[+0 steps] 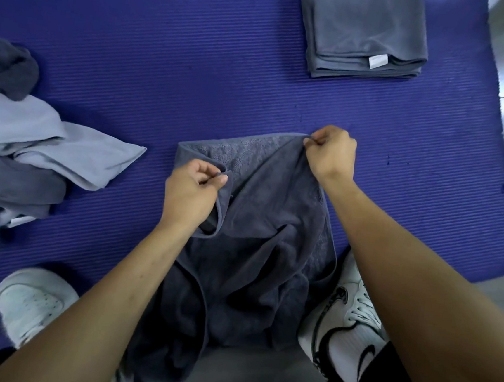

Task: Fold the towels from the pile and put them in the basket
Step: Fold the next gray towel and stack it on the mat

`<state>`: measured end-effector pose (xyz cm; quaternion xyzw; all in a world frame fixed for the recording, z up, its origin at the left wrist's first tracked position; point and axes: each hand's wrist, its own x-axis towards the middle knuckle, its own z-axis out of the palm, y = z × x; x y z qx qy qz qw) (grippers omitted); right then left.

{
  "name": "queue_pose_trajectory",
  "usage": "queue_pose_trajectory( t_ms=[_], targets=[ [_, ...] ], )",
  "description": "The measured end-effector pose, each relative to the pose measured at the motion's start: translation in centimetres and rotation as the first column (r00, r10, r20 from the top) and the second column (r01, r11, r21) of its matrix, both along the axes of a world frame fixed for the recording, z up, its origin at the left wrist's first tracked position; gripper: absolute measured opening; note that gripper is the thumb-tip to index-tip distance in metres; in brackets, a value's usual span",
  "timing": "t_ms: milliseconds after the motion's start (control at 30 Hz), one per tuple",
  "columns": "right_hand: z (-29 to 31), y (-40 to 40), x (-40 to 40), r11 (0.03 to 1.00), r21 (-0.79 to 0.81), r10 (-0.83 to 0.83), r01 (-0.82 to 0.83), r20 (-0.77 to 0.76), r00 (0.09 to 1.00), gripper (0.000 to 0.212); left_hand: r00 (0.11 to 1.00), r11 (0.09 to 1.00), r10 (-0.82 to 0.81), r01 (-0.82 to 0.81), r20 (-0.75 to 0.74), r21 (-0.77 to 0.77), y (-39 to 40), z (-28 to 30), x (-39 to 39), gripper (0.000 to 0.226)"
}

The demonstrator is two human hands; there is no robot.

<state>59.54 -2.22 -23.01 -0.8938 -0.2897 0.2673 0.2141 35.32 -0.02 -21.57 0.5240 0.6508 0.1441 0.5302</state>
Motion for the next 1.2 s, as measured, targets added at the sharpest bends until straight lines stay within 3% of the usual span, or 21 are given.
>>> queue_pose_trajectory(
  t_ms=[167, 367, 600, 767, 1000, 1133, 1200],
  targets=[
    [0.1, 0.9, -0.1, 0.992, -0.120, 0.039, -0.031, 0.064, 0.997, 0.023, 0.998, 1.000, -0.024, 0.023, -0.058, -0.021, 0.3, 0.9, -0.9, 0.018],
    [0.8, 1.4, 0.5, 0.974, -0.193, 0.116, -0.120, -0.030, 0.993, 0.026, 0.996, 0.997, -0.050, 0.045, -0.075, -0.069, 0.2, 1.9, -1.2, 0.016],
    [1.1, 0.4, -0.6, 0.982, -0.136, 0.129, -0.130, -0.011, 0.992, 0.016, 0.960, 0.980, -0.184, 0.163, -0.213, -0.114, 0.2, 2.9, -0.2, 0.014],
    [2.2, -0.5, -1.2, 0.982, -0.128, 0.139, -0.136, 0.018, 0.990, 0.014, 0.874, 0.957, -0.287, 0.278, -0.392, -0.081, -0.3, 3.3, -0.4, 0.024],
    [6.7, -1.7, -3.1, 0.990, -0.039, 0.138, -0.138, -0.004, 0.990, 0.008, 0.905, 0.968, -0.227, 0.249, -0.359, 0.016, -1.2, 7.0, -2.9, 0.030],
    [10.9, -3.3, -4.5, 0.983, -0.029, 0.184, -0.184, 0.018, 0.983, 0.035, 0.910, 0.967, -0.211, 0.247, -0.357, 0.057, -1.3, 10.7, -4.7, 0.032],
    [13.8, -4.4, -5.0, 0.976, -0.017, 0.215, -0.215, -0.002, 0.977, 0.028, 0.887, 0.955, -0.217, 0.279, -0.407, 0.099, -1.5, 13.1, -5.9, 0.035]
  ],
)
